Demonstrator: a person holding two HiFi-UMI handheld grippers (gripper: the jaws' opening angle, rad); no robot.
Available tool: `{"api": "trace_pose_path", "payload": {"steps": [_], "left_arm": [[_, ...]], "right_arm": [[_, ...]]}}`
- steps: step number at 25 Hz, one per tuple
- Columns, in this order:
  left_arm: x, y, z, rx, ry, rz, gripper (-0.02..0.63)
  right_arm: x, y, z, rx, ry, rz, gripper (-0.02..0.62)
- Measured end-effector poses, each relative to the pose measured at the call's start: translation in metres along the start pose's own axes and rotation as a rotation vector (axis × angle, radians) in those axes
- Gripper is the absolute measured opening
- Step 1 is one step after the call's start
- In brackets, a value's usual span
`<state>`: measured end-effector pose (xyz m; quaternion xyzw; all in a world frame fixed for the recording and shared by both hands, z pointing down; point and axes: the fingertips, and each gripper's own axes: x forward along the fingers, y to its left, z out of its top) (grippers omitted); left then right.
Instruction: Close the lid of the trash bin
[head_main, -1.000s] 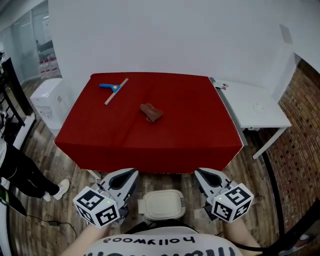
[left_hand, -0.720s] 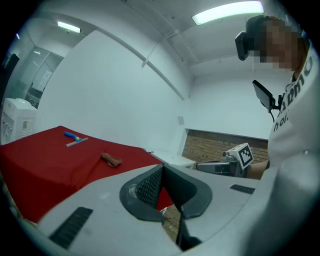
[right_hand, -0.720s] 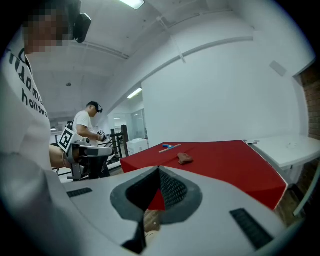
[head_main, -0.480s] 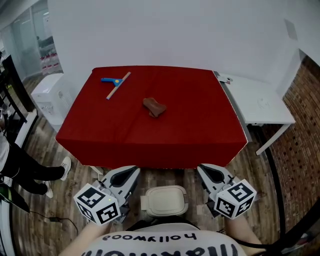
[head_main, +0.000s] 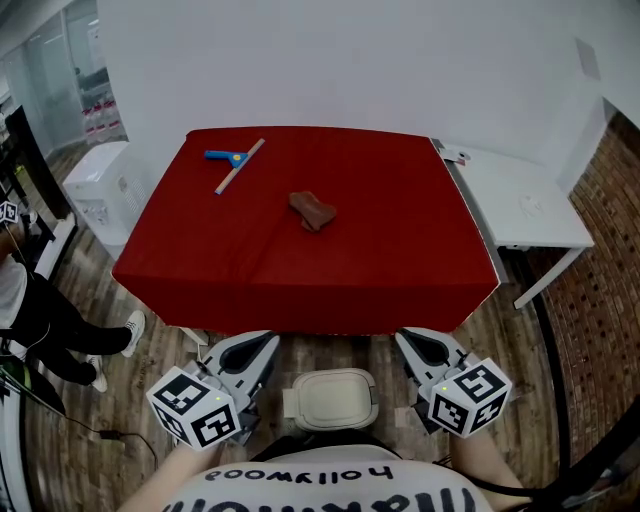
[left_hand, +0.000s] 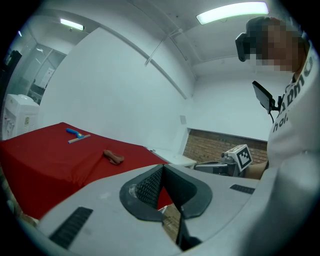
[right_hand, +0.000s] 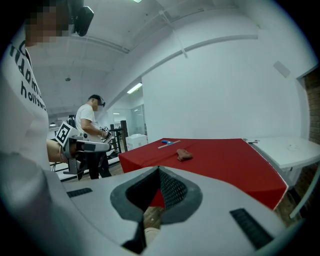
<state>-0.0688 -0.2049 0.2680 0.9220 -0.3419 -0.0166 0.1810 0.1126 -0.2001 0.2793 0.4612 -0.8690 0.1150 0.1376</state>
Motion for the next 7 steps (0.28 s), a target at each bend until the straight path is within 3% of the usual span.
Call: {"api": "trace_pose_path", "payload": {"steps": [7], "left_arm": [[0.0031, -0.0001, -0.0043, 0.000, 0.003, -0.010, 0.008]], "right_arm": [[0.0020, -0.0067, -0.0040, 0.003, 0.015, -0.020, 0.008]]}}
